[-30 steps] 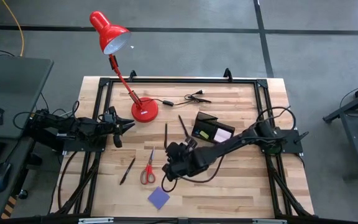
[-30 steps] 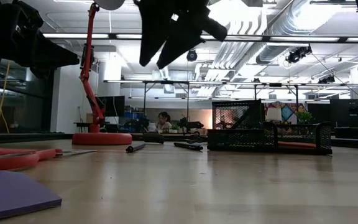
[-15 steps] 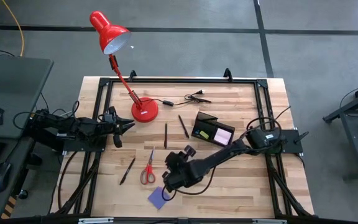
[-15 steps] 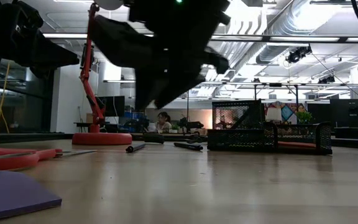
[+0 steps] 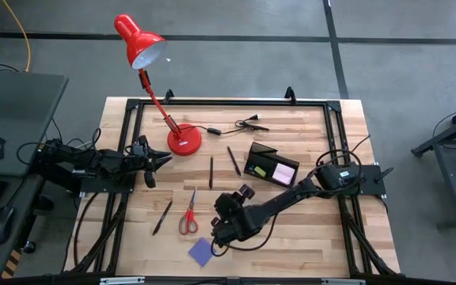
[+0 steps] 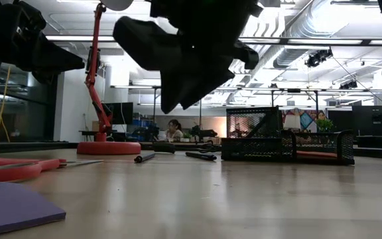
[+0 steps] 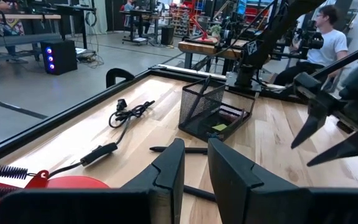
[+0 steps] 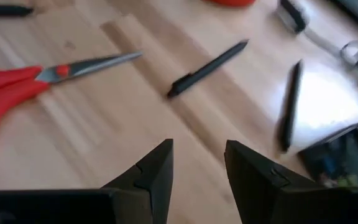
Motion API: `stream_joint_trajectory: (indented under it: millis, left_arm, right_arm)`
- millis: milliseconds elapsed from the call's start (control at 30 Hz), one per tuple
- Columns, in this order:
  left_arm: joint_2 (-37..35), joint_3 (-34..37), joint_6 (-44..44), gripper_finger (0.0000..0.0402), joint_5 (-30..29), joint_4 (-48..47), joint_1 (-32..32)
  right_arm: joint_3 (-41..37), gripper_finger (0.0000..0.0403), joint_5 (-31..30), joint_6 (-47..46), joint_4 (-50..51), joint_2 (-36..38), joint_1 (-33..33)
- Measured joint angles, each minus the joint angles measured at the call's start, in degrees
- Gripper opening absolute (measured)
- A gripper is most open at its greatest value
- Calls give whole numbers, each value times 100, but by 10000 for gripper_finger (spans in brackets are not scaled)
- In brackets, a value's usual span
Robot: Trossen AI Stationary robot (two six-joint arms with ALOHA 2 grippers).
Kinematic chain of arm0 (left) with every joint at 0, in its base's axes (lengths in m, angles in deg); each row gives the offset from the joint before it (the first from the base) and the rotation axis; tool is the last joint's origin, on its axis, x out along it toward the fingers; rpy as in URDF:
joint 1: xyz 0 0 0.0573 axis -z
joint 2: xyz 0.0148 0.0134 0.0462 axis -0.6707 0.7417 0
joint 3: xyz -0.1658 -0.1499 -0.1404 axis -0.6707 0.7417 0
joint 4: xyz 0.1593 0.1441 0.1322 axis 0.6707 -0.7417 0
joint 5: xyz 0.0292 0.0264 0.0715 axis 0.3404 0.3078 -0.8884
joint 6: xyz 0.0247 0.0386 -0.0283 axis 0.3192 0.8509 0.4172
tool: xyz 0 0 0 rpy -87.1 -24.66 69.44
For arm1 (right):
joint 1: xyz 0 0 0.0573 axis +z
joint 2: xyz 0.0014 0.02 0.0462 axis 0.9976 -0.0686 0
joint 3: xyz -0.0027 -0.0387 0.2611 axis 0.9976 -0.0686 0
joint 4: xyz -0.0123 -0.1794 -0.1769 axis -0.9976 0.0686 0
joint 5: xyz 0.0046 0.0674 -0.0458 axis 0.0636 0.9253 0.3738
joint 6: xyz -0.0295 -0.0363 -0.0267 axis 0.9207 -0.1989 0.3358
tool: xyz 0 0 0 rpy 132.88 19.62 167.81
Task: Pick and place office supplies into organizer
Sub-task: Put the red scissors into the desk organizer
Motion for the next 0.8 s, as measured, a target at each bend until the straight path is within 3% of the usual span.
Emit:
stream_joint_trajectory:
  millis: [133, 233, 333, 400, 500, 633, 700, 800]
  left_arm:
    - [0, 0, -1, 62, 0, 0, 0]
    - [0, 0, 0, 62, 1, 0, 0]
    - [0, 0, 0, 62, 1, 0, 0]
    - [0, 0, -1, 62, 0, 0, 0]
    - [0, 0, -1, 62, 0, 0, 0]
    - [0, 0, 0, 62, 0, 0, 0]
    - [0, 0, -1, 62, 2, 0, 0]
    - [0, 0, -1, 62, 0, 0, 0]
  right_arm:
    - [0, 139, -71, 455, 103, 1, 6]
    - [-2, 140, 328, 16, 110, 0, -18]
    - [-2, 140, 1059, 303, 157, -2, -6]
    - [-2, 140, 1058, 423, 70, -2, 52]
    - [-4, 141, 1082, 1256, -757, -2, 187]
    - [-4, 142, 1755, 2718, -2507, -2, 332]
    - [-4, 141, 1994, 3121, -2811, -2, 365]
    - [-5, 140, 1841, 3206, -2892, 11, 347]
